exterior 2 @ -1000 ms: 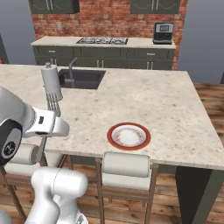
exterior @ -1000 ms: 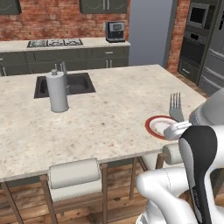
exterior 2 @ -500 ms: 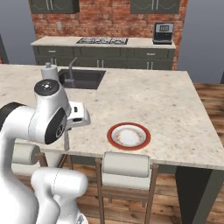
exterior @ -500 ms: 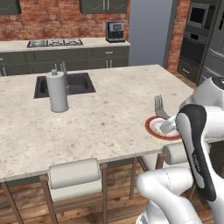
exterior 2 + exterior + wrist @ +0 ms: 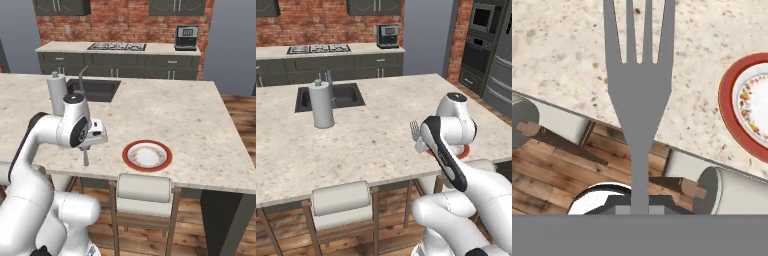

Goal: Take the fork and place it on the left side of the plate. Then take the spoon and place it on the right side of the plate. Make sure they're directly next to the plate.

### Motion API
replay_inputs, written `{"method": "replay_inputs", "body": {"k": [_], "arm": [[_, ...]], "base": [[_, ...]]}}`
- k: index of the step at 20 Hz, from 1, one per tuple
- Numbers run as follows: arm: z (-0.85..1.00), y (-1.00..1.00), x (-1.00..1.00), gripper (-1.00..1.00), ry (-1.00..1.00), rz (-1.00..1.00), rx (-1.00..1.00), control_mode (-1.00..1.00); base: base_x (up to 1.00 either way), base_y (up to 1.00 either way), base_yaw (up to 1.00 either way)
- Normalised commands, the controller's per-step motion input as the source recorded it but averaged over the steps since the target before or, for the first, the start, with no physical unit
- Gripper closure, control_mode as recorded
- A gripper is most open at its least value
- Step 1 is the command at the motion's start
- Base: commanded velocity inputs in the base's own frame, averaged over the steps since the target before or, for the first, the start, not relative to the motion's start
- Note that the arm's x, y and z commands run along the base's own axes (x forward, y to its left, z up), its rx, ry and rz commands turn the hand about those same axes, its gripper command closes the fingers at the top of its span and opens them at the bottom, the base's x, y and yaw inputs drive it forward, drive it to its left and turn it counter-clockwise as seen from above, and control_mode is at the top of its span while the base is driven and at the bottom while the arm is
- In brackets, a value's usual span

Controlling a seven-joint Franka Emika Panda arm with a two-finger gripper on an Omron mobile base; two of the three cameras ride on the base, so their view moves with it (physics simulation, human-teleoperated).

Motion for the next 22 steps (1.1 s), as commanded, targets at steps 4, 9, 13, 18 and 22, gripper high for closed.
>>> {"method": "replay_inputs", "body": {"k": [4, 9, 13, 18, 22], "arm": [[-0.71, -0.02, 0.97, 1.0, 0.03, 0.0, 0.0, -1.0], [-0.63, -0.09, 0.91, 1.0, 0.0, 0.0, 0.0, -1.0], [-0.53, -0.22, 0.97, 1.0, 0.0, 0.0, 0.0, -1.0], [-0.41, -0.29, 0.9, 1.0, 0.01, 0.0, 0.0, -1.0], [-0.32, -0.09, 0.68, 1.0, 0.02, 0.0, 0.0, -1.0]], "base": [[0.0, 0.0, 0.0], [0.0, 0.0, 0.0], [0.0, 0.0, 0.0], [0.0, 0.0, 0.0], [0.0, 0.0, 0.0]]}}
